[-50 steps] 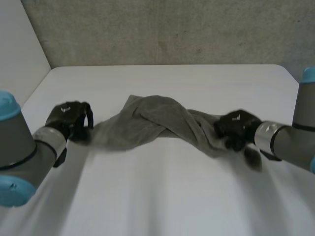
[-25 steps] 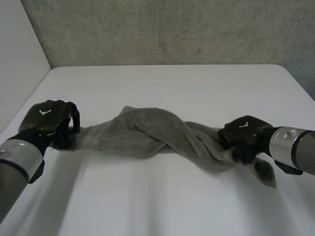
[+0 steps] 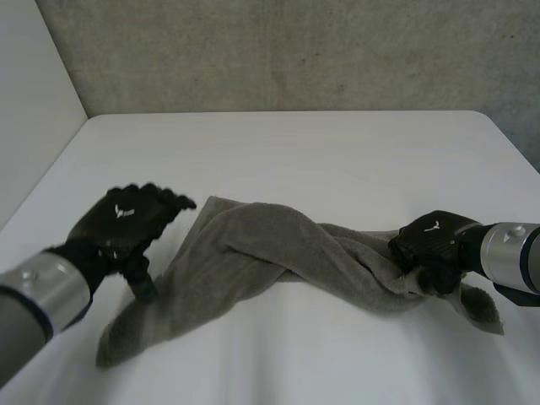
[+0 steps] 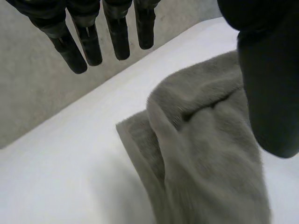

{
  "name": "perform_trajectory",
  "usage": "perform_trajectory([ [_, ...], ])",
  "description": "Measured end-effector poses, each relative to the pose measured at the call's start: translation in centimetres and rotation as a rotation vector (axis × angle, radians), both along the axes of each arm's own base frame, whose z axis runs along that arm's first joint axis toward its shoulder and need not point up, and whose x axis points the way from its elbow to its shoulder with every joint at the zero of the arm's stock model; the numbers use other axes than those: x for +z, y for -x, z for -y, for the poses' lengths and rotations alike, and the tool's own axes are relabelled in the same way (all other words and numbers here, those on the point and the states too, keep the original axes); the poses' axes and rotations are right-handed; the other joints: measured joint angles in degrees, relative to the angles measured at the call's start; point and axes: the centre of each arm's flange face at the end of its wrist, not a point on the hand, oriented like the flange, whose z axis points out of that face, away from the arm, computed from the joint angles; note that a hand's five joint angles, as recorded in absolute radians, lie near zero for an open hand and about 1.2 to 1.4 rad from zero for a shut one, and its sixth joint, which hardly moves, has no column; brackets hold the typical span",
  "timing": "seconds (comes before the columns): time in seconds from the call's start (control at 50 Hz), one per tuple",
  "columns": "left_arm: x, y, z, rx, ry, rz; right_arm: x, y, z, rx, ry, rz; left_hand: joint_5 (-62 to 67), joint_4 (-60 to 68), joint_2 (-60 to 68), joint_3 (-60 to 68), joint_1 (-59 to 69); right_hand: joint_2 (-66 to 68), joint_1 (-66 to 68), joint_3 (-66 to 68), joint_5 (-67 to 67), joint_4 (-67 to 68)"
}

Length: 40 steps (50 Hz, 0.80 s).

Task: Fold the towel.

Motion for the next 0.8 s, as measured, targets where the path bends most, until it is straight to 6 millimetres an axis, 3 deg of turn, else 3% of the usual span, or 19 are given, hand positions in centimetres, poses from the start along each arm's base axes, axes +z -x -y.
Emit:
perform_trajectory([
  [0.12,1.4,1.1,3.0,-0.001,0.048,-0.023,-0.2,-0.1,0.2,-0.004,0.009,0.006,-0.21,0.00,-0.22,-0.18,-0.05,0.00,0.00,0.00,0.00,0.00],
  [0.22,1.3,3.0,5.6,-0.011,0.035,-0.063,-0.4,-0.1,0.3,-0.007,0.021,0.011,0.06,0.01,-0.20,-0.18,-0.05,0.00,0.00,0.00,0.00,0.00],
  [0.38,-2.0,7.8,10.1,-0.042,-0.005,-0.073,-0.7,-0.2,0.6,-0.010,0.044,0.019,1.61,0.19,0.22,0.18,0.12,0.00,0.00,0.00,0.00,0.00],
  [0.5,-4.9,9.8,12.6,-0.058,-0.006,-0.045,-1.2,-0.2,0.8,-0.011,0.048,0.020,10.49,8.55,8.70,9.10,8.27,0.00,0.00,0.00,0.00,0.00],
  [0.7,-8.5,11.1,12.5,-0.113,-0.009,0.087,-1.7,-0.3,1.2,-0.014,0.054,0.023,15.54,12.86,13.33,13.99,12.90,0.00,0.00,0.12,0.00,0.00],
  [0.8,-9.7,11.0,12.6,-0.114,0.002,0.156,-1.8,-0.5,1.9,-0.019,0.069,0.034,30.62,29.27,29.02,29.60,28.79,0.00,-0.01,0.13,0.00,0.00],
])
